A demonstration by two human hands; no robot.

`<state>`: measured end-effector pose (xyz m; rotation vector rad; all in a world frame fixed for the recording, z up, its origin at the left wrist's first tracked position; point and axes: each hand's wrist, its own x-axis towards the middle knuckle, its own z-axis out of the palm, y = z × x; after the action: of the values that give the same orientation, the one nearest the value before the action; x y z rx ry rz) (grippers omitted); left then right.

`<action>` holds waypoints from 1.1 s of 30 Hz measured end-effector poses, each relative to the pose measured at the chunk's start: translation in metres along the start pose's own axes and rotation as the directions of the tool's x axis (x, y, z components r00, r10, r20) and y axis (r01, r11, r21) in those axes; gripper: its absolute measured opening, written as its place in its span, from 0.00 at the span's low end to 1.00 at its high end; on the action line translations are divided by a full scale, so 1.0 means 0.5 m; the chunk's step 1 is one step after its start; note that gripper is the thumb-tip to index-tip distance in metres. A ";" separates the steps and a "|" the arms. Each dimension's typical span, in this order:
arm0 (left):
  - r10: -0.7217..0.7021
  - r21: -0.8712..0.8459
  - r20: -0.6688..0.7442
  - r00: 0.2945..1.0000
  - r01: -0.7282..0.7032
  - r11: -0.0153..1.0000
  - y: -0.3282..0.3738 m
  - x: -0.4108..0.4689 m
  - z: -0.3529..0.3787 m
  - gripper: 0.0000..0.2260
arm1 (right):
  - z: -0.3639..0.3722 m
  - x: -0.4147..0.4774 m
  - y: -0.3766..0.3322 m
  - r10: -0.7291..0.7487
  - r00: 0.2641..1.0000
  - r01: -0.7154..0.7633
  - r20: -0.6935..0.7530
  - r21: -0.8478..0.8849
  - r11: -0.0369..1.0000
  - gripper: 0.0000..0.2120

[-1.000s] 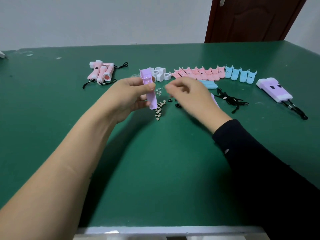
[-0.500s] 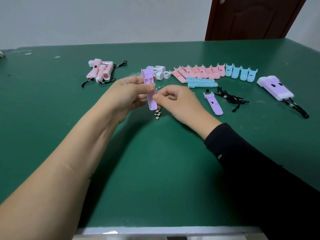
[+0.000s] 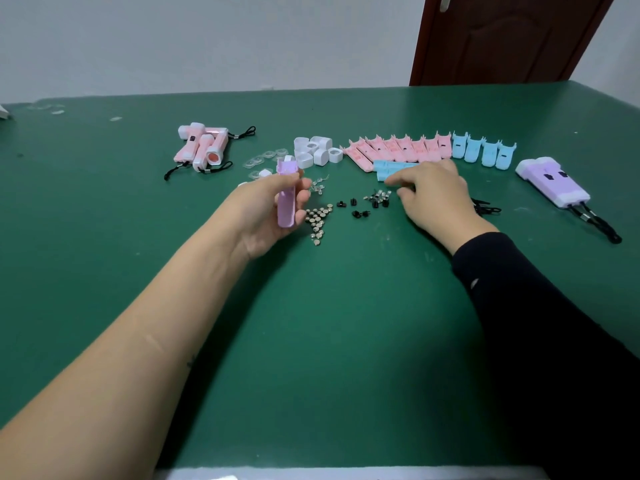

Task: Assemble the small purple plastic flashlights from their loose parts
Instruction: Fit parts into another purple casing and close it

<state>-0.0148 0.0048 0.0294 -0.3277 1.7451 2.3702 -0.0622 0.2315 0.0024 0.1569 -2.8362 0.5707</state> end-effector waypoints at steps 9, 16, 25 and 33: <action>-0.053 -0.003 0.003 0.999 0.053 0.999 -0.006 0.001 0.004 0.07 | 0.001 0.002 -0.011 -0.036 0.999 0.035 0.000 -0.125 0.992 0.12; -0.051 -0.012 0.019 0.998 0.052 0.999 -0.007 -0.001 0.006 0.07 | 0.002 0.001 -0.013 -0.012 1.000 0.011 -0.025 -0.068 0.998 0.07; -0.024 -0.043 0.051 0.998 0.026 0.999 -0.006 -0.007 0.014 0.06 | -0.018 -0.007 -0.049 0.076 0.996 -0.036 -0.036 0.629 0.776 0.06; 0.177 0.007 0.081 0.981 -0.178 0.984 -0.003 -0.024 0.037 0.09 | -0.027 -0.046 -0.132 -0.100 0.930 -0.345 0.353 0.934 0.094 0.05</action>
<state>-0.0040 0.0225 0.0367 -0.0753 1.8226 2.4523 -0.0273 0.1777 0.0330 0.2403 -2.0340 2.7077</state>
